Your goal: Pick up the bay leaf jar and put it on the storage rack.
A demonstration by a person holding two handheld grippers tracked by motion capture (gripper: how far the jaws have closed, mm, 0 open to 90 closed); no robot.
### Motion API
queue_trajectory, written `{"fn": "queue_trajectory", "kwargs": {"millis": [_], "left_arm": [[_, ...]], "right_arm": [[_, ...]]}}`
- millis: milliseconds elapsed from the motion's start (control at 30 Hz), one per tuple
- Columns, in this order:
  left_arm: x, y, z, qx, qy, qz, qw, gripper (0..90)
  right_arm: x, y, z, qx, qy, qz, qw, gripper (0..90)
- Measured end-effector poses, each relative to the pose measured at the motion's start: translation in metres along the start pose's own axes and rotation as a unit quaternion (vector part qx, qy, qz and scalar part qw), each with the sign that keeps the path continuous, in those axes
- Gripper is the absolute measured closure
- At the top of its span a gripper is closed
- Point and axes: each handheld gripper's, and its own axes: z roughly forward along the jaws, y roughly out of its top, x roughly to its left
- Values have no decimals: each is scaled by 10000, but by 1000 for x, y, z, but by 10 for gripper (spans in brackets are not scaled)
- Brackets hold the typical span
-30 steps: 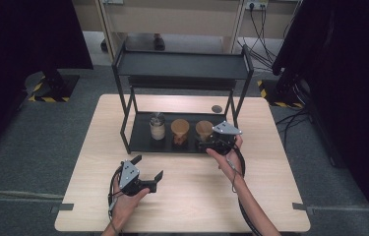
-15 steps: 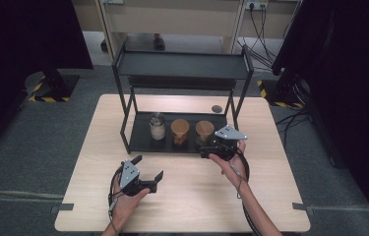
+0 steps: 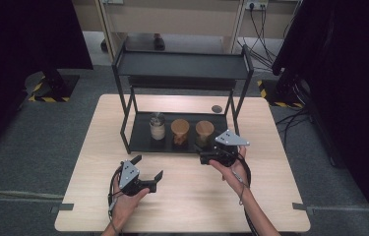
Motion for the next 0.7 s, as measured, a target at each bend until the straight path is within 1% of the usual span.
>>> {"fn": "queue_trajectory", "kwargs": {"millis": [333,700], "left_arm": [[0,0,0,6,2,8,10000,9],[0,0,0,5,3,14,10000,9]], "right_arm": [[7,-4,-10,-146,151,-41,9998,33],[13,-12,-16,-203,259,-37,9995,33]]}}
